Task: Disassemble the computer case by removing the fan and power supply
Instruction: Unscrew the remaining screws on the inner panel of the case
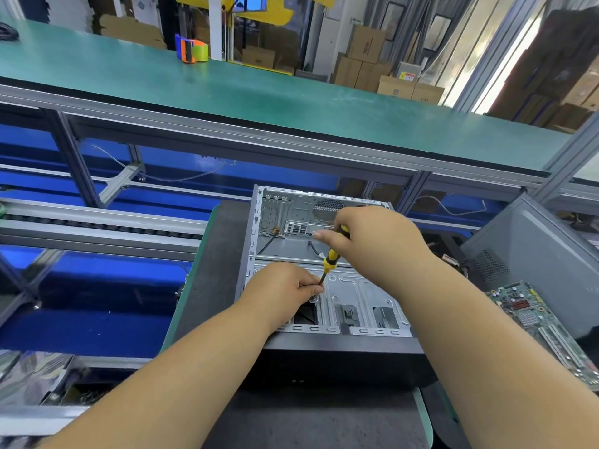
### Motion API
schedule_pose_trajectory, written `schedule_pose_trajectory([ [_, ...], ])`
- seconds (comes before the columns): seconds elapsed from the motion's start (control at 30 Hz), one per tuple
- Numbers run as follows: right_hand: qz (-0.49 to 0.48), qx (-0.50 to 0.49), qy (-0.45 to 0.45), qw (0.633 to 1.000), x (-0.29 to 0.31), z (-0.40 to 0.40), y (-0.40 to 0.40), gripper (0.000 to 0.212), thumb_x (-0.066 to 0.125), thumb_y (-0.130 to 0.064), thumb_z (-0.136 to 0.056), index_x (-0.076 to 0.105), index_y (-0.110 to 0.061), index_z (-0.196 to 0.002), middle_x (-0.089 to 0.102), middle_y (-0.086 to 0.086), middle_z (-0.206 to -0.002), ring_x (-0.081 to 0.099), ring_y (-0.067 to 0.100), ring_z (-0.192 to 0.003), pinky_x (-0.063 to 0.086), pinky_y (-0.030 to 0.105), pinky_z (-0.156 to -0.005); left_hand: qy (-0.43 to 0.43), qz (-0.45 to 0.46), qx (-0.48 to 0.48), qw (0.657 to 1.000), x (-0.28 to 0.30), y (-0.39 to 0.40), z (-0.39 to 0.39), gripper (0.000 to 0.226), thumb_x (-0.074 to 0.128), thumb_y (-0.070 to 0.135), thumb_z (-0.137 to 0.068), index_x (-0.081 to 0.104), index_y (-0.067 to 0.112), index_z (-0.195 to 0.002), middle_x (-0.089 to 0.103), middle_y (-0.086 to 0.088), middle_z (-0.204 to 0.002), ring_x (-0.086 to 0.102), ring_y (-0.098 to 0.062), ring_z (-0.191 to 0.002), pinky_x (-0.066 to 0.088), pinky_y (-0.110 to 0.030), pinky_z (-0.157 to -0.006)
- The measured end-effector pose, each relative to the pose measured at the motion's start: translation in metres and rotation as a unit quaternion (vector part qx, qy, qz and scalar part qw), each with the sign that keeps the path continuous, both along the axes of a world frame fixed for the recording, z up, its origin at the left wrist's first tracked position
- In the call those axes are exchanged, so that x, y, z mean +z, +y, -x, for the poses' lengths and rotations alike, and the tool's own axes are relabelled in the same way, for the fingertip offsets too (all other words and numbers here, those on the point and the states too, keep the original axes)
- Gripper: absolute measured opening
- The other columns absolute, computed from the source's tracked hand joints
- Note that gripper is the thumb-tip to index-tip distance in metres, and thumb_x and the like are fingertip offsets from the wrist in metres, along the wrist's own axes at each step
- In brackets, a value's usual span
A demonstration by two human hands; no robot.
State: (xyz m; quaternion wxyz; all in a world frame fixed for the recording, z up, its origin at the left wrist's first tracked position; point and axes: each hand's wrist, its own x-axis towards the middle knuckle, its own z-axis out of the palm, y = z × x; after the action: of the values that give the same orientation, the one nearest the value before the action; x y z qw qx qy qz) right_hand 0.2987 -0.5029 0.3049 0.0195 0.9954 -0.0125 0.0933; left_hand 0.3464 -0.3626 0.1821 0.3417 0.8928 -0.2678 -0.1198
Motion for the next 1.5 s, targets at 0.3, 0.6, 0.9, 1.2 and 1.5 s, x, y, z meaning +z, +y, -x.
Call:
schedule_pose_trajectory([
  [0.3,-0.055,0.027,-0.002,0.998,-0.007,-0.001,0.003,0.017,0.046,-0.026,-0.098,0.06,-0.017,-0.101,0.06,0.001,-0.094,0.054,0.024,-0.088,0.038,0.033,-0.069,-0.007,0.02,0.024,0.999,-0.001,0.001,0.004,0.009,0.072,0.044,-0.083,0.074,0.039,-0.09,0.068,0.017,-0.085,0.061,-0.001,-0.081,0.055,-0.031,-0.077],
  [0.6,-0.094,0.051,0.006,0.994,-0.008,0.001,0.001,0.019,0.046,-0.014,-0.09,0.063,-0.013,-0.098,0.058,0.002,-0.101,0.048,0.022,-0.099,0.043,0.038,-0.086,-0.043,0.013,0.014,0.999,0.001,0.002,0.004,0.003,0.075,0.037,-0.081,0.072,0.036,-0.08,0.058,0.012,-0.093,0.054,-0.008,-0.094,0.051,-0.034,-0.085],
  [0.9,-0.157,0.011,0.021,0.987,-0.007,-0.003,-0.005,0.041,0.054,-0.059,-0.091,0.062,-0.018,-0.087,0.06,-0.002,-0.073,0.054,0.016,-0.068,0.043,0.031,-0.059,-0.017,-0.013,0.022,1.0,0.005,0.001,0.003,0.017,0.075,0.038,-0.08,0.065,0.041,-0.066,0.067,0.011,-0.081,0.061,-0.007,-0.08,0.055,-0.032,-0.077],
  [1.2,-0.146,-0.018,0.04,0.988,-0.006,-0.004,-0.006,0.018,0.058,-0.042,-0.093,0.056,-0.025,-0.093,0.057,-0.009,-0.075,0.049,0.005,-0.063,0.034,0.028,-0.052,-0.022,-0.015,0.018,0.999,0.007,0.001,0.003,0.01,0.076,0.039,-0.08,0.068,0.038,-0.073,0.067,0.011,-0.083,0.062,-0.008,-0.082,0.055,-0.03,-0.078],
  [1.5,-0.19,-0.005,0.059,0.98,-0.005,-0.001,-0.008,0.006,0.056,-0.024,-0.089,0.061,-0.026,-0.088,0.058,-0.008,-0.071,0.05,0.009,-0.056,0.035,0.026,-0.05,-0.025,-0.003,0.006,1.0,0.003,0.003,0.003,0.014,0.074,0.039,-0.08,0.062,0.04,-0.074,0.064,0.014,-0.089,0.06,-0.007,-0.088,0.054,-0.032,-0.081],
])
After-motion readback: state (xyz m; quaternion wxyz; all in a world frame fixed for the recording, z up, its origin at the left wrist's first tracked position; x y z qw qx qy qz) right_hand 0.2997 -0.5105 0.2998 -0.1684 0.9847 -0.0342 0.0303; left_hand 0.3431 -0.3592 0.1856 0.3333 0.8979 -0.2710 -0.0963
